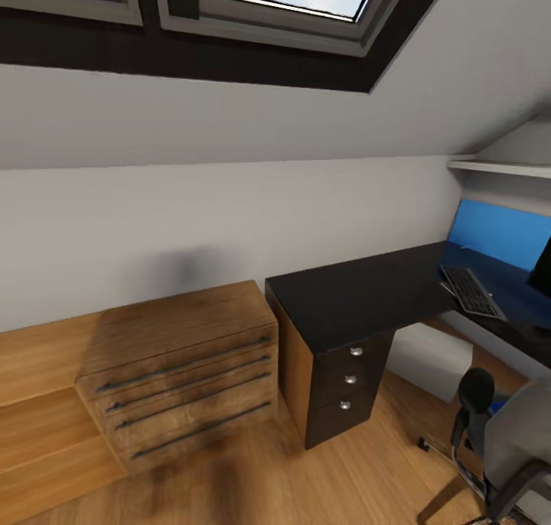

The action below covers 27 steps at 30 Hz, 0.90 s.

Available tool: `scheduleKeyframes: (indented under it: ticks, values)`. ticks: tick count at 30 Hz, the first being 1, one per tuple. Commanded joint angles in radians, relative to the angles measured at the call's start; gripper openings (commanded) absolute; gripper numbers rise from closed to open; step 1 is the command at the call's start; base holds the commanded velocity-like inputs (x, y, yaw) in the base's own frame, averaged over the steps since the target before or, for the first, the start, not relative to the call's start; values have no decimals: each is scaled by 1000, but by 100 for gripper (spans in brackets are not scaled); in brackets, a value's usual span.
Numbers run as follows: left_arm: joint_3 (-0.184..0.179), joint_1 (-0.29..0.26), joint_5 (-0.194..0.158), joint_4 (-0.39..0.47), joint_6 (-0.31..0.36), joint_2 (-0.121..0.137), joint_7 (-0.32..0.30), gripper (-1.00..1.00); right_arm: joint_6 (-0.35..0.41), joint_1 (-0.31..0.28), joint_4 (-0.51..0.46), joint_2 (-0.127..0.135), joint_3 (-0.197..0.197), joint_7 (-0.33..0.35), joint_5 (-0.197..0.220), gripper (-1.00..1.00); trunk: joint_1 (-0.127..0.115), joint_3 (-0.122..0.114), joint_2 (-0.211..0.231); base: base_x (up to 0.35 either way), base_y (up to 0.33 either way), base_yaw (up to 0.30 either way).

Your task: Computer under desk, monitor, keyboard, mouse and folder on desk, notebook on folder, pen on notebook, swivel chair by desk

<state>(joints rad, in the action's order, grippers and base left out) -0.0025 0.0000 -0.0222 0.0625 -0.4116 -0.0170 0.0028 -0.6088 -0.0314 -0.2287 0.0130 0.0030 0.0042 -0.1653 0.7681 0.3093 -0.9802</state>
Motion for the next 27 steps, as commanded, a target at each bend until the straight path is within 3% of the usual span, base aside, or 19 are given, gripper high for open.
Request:
scheduleKeyframes:
  ticks: [1,27]
  values:
    - [-1,0,-2,0,-3,0,0,100,-3,-1,1,2,0,0,-3,100,0,1,-1,0,0,-300]
    - [-1,0,-2,0,-3,0,0,100,-3,-1,-1,18,-1,0,-3,100,0,1,-1,0,0,-300]
